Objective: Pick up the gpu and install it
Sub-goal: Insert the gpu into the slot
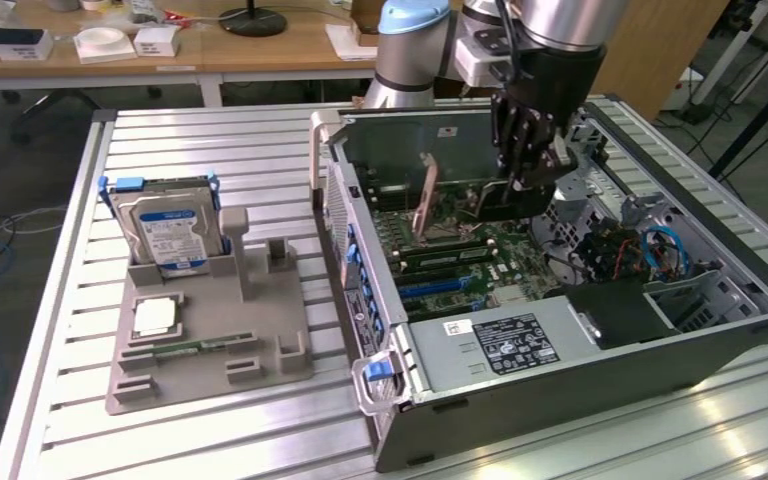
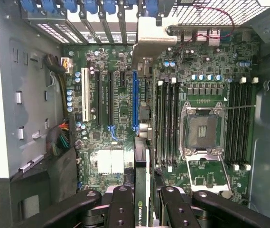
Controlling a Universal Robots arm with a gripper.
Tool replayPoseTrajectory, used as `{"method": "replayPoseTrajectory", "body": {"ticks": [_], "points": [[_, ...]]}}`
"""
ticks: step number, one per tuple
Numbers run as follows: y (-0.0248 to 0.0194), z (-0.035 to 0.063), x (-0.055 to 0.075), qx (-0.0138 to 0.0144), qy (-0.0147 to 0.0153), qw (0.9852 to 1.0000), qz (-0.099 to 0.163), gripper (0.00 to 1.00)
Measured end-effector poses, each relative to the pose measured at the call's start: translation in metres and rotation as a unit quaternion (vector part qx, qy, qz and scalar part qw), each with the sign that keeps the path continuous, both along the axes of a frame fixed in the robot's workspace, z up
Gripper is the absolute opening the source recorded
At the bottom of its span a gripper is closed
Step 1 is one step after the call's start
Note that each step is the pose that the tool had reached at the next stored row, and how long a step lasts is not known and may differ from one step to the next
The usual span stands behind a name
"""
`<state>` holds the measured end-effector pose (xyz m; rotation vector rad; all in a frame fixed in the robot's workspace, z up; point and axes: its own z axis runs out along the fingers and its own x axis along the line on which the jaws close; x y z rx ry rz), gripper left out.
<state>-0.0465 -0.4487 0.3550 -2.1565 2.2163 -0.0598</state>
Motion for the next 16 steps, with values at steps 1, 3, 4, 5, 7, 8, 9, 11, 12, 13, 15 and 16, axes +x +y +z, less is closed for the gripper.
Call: {"method": "replayPoseTrajectory", "body": {"ticks": [1,3,4,5,7,8,9,11,12,13,15,16], "points": [[0.0,-0.001,0.0,0.0,0.0,1.0,0.0,0.26],[0.0,-0.0028,0.0,0.0,0.0,1.0,0.0,0.26],[0.0,-0.0037,0.0,0.0,0.0,1.0,0.0,0.26],[0.0,-0.0045,0.0,0.0,0.0,1.0,0.0,0.26],[0.0,-0.0061,-0.001,0.0,0.0,1.0,0.0,0.26],[0.0,-0.007,-0.001,0.0,0.0,1.0,0.0,0.26],[0.0,-0.0078,-0.001,0.0,0.0,1.0,0.0,0.26],[0.0,-0.0097,-0.001,0.0,0.0,1.0,0.0,0.26],[0.0,-0.0107,-0.001,0.0,0.0,1.0,0.0,0.26],[0.0,-0.0116,-0.001,0.0,0.0,1.0,0.0,0.26],[0.0,-0.0136,-0.001,-0.0001,0.0,1.0,0.0,0.26],[0.0,-0.0148,-0.001,0.0,0.0,1.0,0.0,0.26]]}}
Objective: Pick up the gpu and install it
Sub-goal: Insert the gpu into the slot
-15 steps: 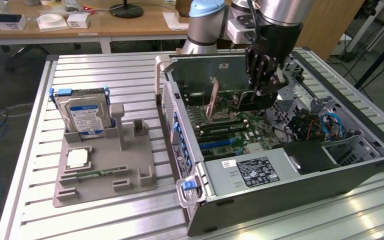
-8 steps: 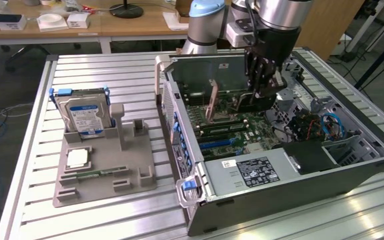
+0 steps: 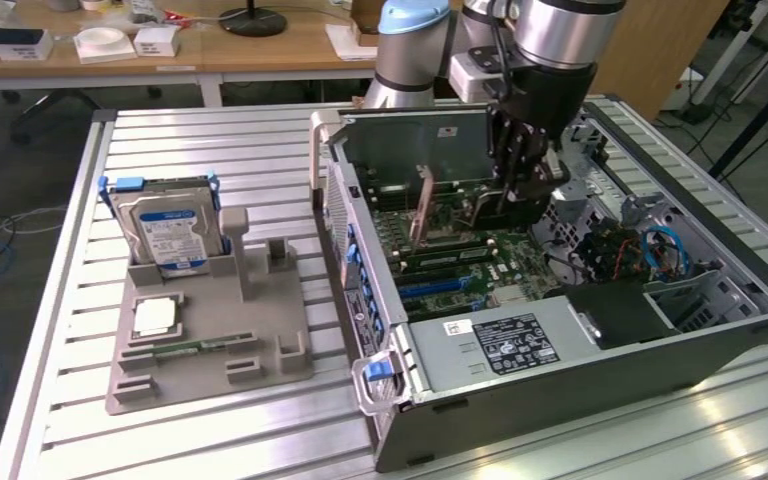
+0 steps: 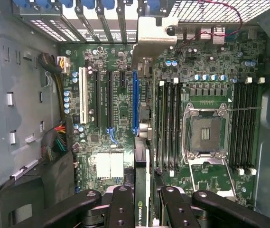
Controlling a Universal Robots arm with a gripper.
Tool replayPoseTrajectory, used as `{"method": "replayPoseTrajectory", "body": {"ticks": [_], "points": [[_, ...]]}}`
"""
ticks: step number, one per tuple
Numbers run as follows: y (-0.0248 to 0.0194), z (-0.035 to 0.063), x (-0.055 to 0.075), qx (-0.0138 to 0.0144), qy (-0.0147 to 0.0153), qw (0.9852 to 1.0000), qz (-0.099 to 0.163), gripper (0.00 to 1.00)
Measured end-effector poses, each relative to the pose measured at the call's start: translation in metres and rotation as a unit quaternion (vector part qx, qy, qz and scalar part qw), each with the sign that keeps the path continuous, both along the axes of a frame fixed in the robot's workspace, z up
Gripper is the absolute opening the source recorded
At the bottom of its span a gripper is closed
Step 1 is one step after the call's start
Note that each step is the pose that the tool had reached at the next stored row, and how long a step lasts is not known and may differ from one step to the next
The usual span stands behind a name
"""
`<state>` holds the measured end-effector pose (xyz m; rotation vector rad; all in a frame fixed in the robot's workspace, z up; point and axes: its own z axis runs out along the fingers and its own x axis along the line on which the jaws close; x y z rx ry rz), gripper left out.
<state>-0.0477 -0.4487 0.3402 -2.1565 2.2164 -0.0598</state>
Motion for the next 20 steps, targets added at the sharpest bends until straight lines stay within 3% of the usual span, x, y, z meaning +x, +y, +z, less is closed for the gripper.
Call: {"method": "replayPoseTrajectory", "body": {"ticks": [5,14,20], "points": [[-0.0001,-0.0033,0.0,0.0,0.0,1.0,0.0,0.26],[-0.004,-0.0107,-0.004,0.0,0.0001,1.0,0.0,0.26],[-0.006,-0.0176,-0.007,0.0,0.0029,1.0,0.0,0.26]]}}
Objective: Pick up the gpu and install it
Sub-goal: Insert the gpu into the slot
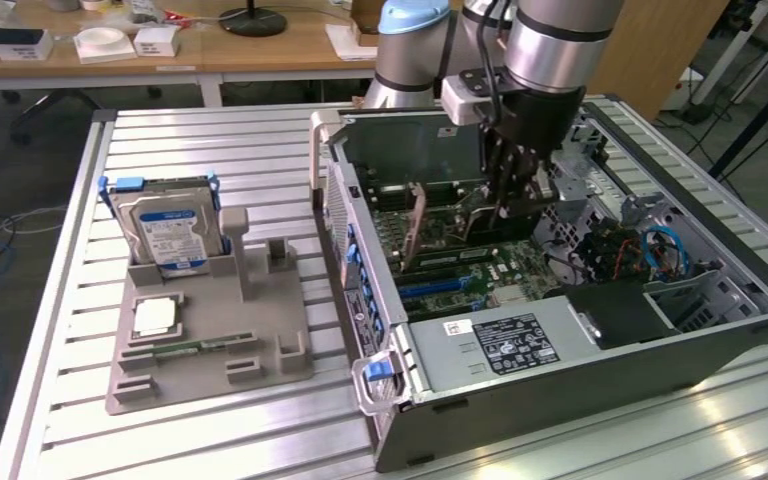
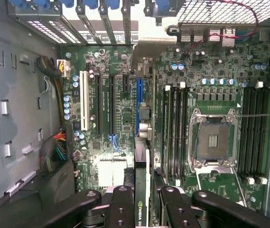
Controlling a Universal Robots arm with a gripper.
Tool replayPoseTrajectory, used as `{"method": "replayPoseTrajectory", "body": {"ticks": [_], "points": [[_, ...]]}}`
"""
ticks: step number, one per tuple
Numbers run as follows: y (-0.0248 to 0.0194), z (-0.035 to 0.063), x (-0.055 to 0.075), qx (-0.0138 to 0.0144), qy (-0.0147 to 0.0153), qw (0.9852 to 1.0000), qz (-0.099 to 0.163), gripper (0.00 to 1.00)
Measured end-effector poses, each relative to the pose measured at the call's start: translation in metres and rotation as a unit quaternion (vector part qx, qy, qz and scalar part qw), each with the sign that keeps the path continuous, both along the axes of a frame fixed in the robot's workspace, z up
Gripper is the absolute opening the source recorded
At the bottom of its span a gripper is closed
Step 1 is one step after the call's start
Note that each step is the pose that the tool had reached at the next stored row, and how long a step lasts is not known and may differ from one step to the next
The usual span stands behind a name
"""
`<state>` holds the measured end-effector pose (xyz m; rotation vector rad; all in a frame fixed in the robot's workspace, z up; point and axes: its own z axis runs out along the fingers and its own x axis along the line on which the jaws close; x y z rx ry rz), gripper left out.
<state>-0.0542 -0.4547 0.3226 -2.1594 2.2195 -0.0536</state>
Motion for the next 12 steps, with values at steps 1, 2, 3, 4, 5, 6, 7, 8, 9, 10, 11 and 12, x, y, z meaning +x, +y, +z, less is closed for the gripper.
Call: {"method": "replayPoseTrajectory", "body": {"ticks": [1,2,3,4,5,6,7,8,9,10,11,12], "points": [[-0.0002,-0.0014,-0.001,0.0,0.0005,1.0,0.0,0.26],[-0.0004,-0.0028,-0.002,0.0,0.0008,1.0,0.0,0.26],[-0.0007,-0.0043,-0.002,0.0,0.0012,1.0,0.0,0.26],[-0.001,-0.0059,-0.003,-0.0001,0.0013,1.0,0.0,0.26],[-0.0013,-0.0072,-0.004,-0.0001,0.0014,1.0,0.0,0.26],[-0.0015,-0.0086,-0.005,-0.0001,0.0015,1.0,0.0,0.26],[-0.0016,-0.0098,-0.005,0.0,0.0016,1.0,0.0,0.26],[-0.0017,-0.0109,-0.006,-0.0001,0.0016,1.0,0.0,0.26],[-0.0017,-0.012,-0.006,-0.0001,0.0016,1.0,0.0,0.26],[-0.0017,-0.0131,-0.007,0.0,0.0016,1.0,0.0,0.26],[-0.0017,-0.0137,-0.008,0.0,0.0016,1.0,0.0,0.26],[-0.0017,-0.0136,-0.008,-0.0001,0.0017,1.0,0.0,0.26]]}}
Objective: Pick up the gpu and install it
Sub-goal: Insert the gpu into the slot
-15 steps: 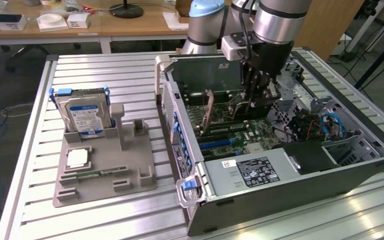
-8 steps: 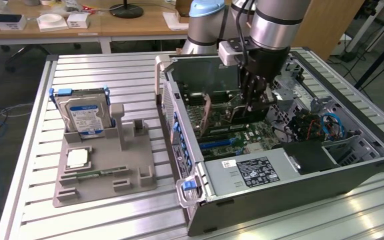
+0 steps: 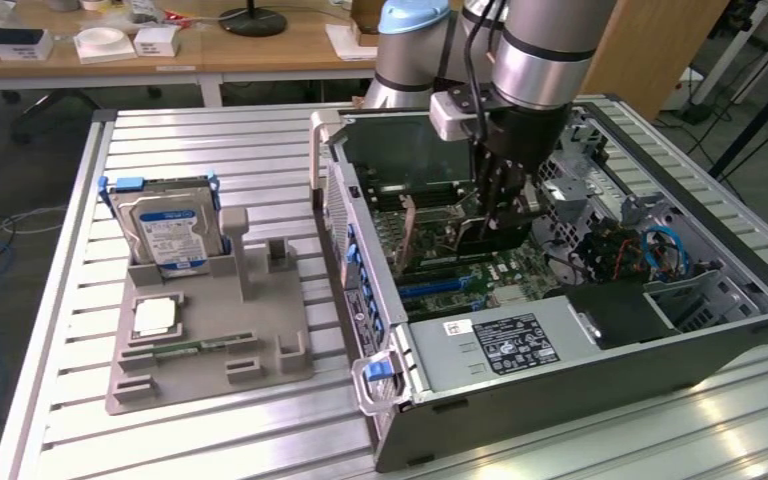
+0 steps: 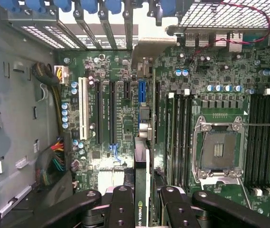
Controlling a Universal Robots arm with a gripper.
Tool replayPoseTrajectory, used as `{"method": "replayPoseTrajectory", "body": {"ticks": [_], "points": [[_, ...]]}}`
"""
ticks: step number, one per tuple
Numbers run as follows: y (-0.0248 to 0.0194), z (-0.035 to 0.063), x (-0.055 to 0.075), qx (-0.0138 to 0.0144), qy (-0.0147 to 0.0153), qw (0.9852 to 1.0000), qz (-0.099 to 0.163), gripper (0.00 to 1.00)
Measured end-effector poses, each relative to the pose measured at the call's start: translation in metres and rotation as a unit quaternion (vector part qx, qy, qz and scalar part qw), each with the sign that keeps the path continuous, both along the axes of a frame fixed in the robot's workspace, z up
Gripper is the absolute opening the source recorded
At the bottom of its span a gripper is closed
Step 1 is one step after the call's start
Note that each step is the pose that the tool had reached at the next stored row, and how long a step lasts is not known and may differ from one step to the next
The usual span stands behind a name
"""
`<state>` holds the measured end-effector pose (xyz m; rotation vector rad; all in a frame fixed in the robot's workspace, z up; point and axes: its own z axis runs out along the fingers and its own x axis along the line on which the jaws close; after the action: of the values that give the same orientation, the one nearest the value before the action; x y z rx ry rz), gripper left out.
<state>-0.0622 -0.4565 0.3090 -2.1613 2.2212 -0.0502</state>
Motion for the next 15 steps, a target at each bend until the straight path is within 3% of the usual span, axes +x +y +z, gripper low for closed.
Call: {"method": "replayPoseTrajectory", "body": {"ticks": [11,15], "points": [[-0.0027,-0.0064,-0.001,0.0001,-0.0001,1.0,0.0,0.26],[-0.0027,-0.0125,-0.007,0.0001,-0.0001,1.0,0.0,0.26]]}}
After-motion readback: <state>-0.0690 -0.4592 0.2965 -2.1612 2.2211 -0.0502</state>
